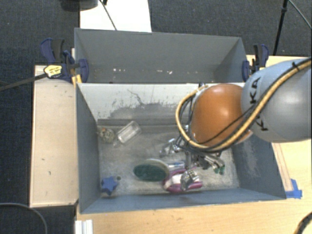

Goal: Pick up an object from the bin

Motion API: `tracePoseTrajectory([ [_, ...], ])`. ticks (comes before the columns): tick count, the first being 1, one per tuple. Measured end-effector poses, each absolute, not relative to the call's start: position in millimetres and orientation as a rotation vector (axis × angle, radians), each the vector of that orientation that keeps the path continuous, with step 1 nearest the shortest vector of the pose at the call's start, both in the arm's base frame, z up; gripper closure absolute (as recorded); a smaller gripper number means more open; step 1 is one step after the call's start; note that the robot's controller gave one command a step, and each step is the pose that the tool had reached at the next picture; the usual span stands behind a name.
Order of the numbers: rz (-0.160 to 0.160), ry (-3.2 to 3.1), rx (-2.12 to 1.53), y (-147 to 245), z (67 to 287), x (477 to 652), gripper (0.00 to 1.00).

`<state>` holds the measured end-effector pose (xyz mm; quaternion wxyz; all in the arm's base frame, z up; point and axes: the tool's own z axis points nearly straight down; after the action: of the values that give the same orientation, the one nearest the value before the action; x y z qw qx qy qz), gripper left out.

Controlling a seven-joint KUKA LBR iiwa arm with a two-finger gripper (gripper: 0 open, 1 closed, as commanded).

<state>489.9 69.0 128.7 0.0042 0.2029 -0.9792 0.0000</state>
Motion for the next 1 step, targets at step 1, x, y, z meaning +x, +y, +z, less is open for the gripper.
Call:
tracePoseTrajectory([
  [1,0.000,-3.058,0.780,68.5,93.4,489.3,0.00],
])
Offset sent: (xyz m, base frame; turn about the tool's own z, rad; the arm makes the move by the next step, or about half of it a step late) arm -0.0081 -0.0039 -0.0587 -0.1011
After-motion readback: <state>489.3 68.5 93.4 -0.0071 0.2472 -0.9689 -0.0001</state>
